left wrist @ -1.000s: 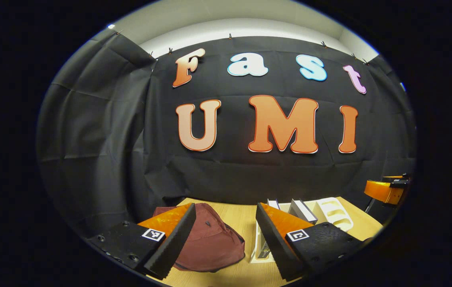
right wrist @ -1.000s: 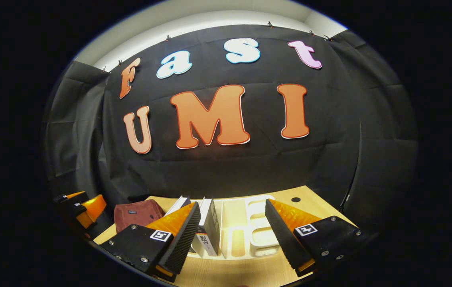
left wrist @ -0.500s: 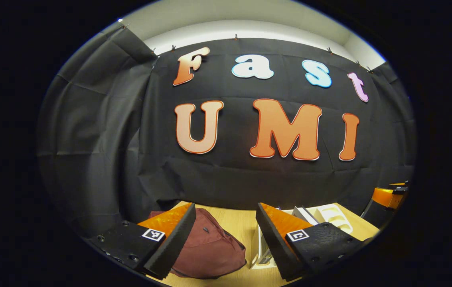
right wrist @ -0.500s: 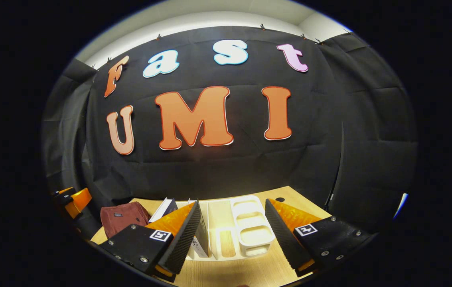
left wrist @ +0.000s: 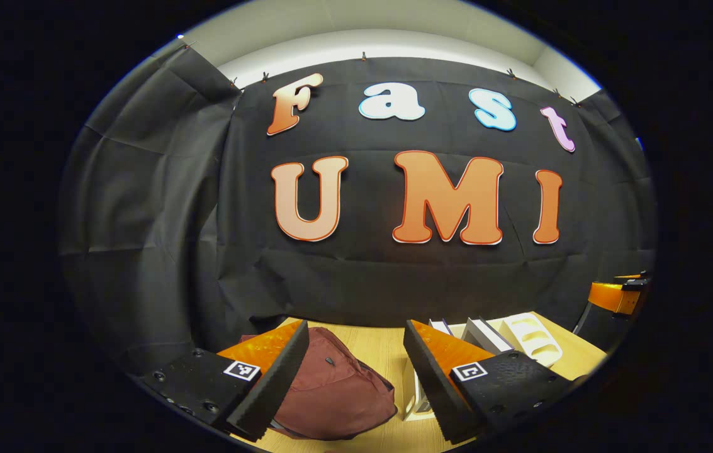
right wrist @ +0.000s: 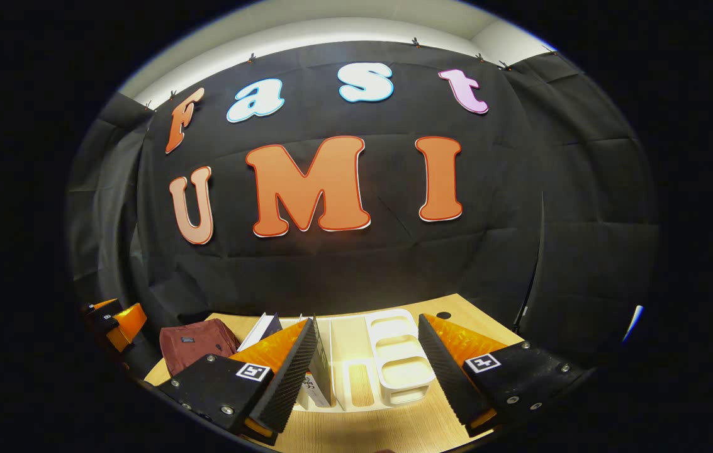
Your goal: Open the schoolbag, grab two books from the bookshelf and put them into the schoolbag.
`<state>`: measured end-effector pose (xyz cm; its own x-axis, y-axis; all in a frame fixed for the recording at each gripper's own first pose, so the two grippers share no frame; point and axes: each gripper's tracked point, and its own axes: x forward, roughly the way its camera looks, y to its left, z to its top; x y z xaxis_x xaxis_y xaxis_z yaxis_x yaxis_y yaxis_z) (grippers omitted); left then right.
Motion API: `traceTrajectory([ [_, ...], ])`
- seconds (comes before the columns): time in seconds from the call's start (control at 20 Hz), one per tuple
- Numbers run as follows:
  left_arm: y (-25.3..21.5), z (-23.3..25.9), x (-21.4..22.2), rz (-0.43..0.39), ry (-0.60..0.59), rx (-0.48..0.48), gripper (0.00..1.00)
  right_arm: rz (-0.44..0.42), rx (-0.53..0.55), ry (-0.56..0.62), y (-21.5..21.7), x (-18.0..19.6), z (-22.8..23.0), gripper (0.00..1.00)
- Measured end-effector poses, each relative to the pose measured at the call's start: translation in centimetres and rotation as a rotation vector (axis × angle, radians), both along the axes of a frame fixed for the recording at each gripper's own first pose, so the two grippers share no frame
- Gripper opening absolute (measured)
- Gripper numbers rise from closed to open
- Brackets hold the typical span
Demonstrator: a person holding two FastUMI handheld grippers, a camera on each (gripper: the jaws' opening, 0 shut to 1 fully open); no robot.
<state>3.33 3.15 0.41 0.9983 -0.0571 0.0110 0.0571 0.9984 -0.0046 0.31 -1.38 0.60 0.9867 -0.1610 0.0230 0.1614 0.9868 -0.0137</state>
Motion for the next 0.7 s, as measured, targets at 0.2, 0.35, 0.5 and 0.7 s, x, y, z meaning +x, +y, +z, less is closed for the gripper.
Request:
traceTrajectory([
  [0.2, 0.10, -0.60, -0.08, 0.007, 0.018, -0.003, 0.95, 0.001, -0.013, -0.003, -0.07, -0.05, 0.15, 0.96],
  [0.35, 0.43, -0.93, -0.06, 0.017, 0.025, -0.004, 0.95, 0.005, -0.017, 0.001, 0.06, -0.01, 0.04, 0.96],
  [0.5, 0.44, -0.86, -0.11, 0.020, 0.029, -0.002, 0.95, 0.004, -0.022, 0.000, -0.06, 0.00, 0.13, 0.96],
  [0.7, 0.55, -0.72, -0.18, 0.021, 0.023, 0.007, 0.95, 0.000, -0.017, 0.000, -0.24, 0.05, 0.24, 0.96],
])
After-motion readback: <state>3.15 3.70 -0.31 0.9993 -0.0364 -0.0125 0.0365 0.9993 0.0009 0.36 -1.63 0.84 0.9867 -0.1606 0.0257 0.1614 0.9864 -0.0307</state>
